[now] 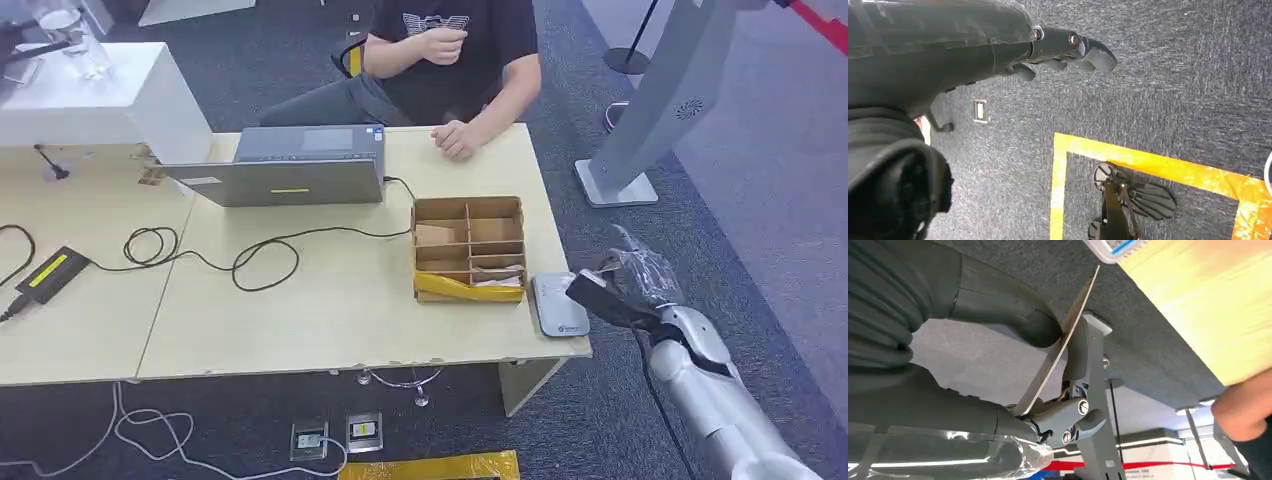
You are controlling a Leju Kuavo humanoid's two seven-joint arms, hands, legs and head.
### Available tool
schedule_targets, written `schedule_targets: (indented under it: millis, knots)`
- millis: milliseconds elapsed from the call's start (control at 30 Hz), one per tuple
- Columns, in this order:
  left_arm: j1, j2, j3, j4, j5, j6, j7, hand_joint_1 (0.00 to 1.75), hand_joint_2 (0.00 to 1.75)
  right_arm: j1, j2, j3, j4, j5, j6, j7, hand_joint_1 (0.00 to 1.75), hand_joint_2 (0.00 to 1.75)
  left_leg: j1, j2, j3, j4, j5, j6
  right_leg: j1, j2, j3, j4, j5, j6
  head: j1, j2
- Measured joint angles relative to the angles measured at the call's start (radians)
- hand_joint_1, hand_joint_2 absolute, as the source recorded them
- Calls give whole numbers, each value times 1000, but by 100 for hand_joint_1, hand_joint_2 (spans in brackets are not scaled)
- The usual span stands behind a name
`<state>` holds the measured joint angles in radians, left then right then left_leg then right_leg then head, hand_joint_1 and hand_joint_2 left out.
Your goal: Pass the card to the sensor for recognition and then transmit it.
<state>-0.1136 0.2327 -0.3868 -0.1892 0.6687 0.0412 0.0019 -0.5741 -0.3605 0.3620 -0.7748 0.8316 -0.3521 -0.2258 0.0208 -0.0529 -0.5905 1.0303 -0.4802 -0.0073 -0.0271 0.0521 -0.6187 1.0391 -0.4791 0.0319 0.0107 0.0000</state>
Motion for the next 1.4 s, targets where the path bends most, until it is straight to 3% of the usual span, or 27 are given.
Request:
schedule_targets:
  millis: [1400]
  knots:
    - [0, 2, 0, 0, 23, 10, 0, 0, 0, 53, -14, 3, -50, -4, 14, -14, 175, 175, 0, 1, 0, 0, 0, 0, 0, 0, 0, 0, 0, 0, 0, 0]
